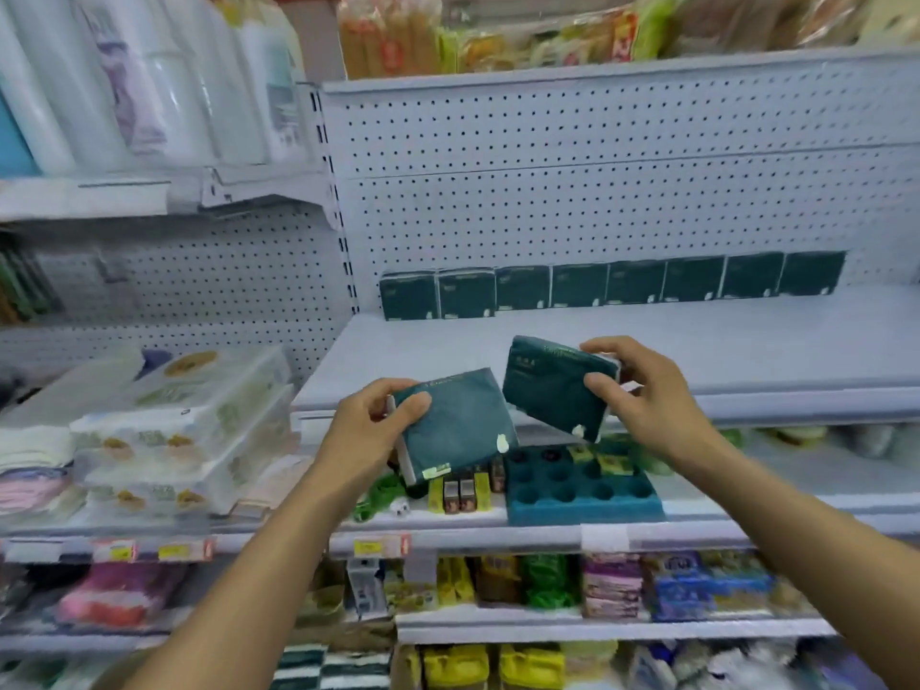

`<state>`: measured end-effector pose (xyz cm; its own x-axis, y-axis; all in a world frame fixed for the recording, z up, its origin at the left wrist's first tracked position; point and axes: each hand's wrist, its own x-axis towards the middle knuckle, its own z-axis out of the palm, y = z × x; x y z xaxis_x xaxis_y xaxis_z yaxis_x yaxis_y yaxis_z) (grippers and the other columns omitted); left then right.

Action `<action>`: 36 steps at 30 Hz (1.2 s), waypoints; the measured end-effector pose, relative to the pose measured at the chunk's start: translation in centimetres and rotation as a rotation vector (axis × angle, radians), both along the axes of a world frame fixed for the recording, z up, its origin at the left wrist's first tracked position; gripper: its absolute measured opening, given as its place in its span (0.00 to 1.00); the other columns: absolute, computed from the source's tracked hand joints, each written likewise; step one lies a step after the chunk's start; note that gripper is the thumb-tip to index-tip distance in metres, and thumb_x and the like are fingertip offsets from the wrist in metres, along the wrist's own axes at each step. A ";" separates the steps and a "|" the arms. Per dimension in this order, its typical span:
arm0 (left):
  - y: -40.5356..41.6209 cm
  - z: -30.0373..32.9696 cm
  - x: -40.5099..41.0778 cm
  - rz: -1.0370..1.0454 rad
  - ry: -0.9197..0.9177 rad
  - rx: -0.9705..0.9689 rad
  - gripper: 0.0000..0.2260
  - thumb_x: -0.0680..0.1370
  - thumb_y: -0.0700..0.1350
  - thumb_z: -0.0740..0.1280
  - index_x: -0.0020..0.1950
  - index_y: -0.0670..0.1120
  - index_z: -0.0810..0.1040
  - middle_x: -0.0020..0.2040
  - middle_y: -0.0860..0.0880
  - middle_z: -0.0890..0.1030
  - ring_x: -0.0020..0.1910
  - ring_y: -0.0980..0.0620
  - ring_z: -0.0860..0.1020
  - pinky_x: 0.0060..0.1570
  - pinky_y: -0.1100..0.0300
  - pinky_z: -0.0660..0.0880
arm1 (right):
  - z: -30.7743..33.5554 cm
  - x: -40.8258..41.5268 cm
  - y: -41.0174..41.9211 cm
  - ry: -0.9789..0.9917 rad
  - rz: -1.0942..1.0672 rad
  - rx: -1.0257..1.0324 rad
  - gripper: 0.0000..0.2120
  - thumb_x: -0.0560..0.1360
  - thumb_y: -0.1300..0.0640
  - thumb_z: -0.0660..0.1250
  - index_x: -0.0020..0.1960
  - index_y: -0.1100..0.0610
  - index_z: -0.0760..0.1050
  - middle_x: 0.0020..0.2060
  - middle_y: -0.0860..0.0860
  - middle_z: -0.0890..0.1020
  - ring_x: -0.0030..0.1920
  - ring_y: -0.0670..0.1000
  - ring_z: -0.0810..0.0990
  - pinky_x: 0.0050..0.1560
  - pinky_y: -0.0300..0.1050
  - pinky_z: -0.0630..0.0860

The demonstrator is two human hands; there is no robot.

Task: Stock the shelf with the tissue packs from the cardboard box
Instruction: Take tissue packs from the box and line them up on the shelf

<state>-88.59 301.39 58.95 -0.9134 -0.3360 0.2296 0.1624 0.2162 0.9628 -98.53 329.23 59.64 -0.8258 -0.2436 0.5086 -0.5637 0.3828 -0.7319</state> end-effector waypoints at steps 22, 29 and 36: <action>2.2 1.4 -19.3 0.013 -0.031 -0.056 0.04 0.78 0.47 0.69 0.52 0.49 0.81 0.40 0.51 0.82 0.32 0.60 0.79 0.28 0.64 0.72 | -0.5 -17.8 0.4 0.146 -0.198 0.438 0.20 0.74 0.53 0.71 0.65 0.47 0.72 0.56 0.46 0.75 0.58 0.49 0.72 0.50 0.46 0.74; -0.5 1.6 -26.5 -0.044 -0.080 -0.146 0.05 0.78 0.49 0.69 0.52 0.51 0.81 0.35 0.55 0.80 0.33 0.58 0.79 0.29 0.62 0.72 | 0.1 -25.8 -2.7 0.150 -0.165 0.485 0.20 0.75 0.56 0.70 0.66 0.48 0.72 0.57 0.48 0.76 0.57 0.49 0.71 0.54 0.45 0.74; -3.5 0.7 -30.2 -0.047 -0.115 -0.068 0.06 0.78 0.48 0.69 0.53 0.49 0.81 0.42 0.51 0.84 0.36 0.57 0.81 0.31 0.63 0.74 | -0.1 -32.0 -6.3 0.233 -0.126 0.496 0.20 0.76 0.57 0.69 0.67 0.50 0.72 0.58 0.49 0.73 0.60 0.50 0.69 0.53 0.51 0.77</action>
<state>-118.76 297.85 59.65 -0.9493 -0.2798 0.1433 0.0632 0.2766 0.9589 -130.52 322.92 59.54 -0.7435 -0.4064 0.5311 -0.6165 0.7243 -0.3088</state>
